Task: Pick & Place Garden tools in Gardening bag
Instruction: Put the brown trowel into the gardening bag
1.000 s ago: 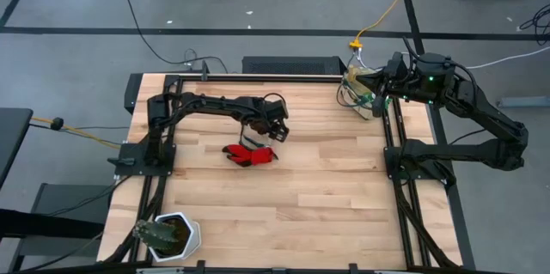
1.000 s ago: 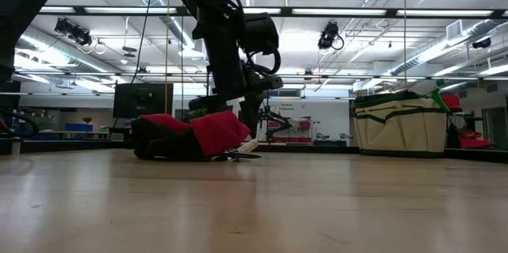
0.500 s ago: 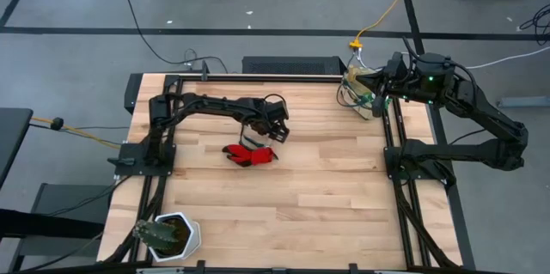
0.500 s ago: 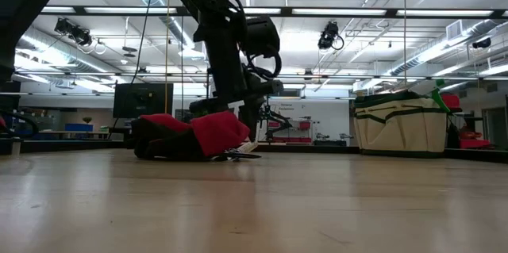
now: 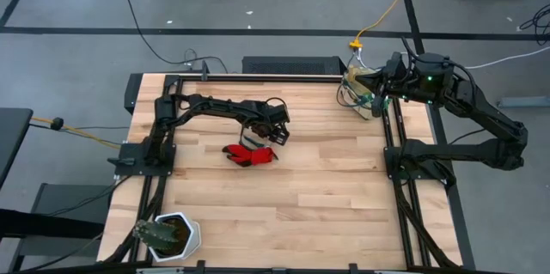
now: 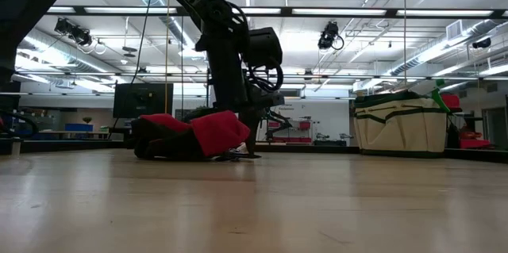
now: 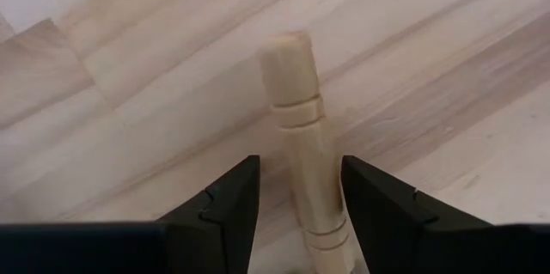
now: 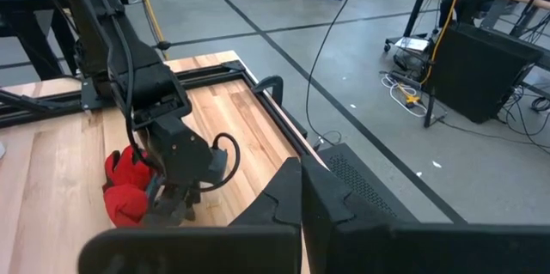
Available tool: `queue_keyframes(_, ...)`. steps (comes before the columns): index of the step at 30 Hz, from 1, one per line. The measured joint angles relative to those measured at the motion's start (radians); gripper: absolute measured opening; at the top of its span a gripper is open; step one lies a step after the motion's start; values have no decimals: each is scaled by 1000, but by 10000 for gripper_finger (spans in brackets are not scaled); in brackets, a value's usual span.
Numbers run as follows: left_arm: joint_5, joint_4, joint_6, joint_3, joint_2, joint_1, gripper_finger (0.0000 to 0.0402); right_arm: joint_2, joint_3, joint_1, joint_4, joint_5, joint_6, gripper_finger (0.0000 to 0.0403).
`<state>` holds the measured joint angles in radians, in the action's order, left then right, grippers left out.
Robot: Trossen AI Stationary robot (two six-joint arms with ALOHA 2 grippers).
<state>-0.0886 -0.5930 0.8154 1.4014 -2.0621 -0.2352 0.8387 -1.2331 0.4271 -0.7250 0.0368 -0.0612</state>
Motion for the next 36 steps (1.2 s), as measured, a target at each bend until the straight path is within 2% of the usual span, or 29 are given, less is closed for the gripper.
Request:
queue_keyframes(12,7,-2,0,0,0,0,169,0,0,0,0,0,0,0)
queue_keyframes(26,20,-1,1,0,0,0,80,0,0,0,-1,0,0,0)
queue_keyframes(36,33,-2,1,0,0,0,76,0,0,0,-1,0,0,0)
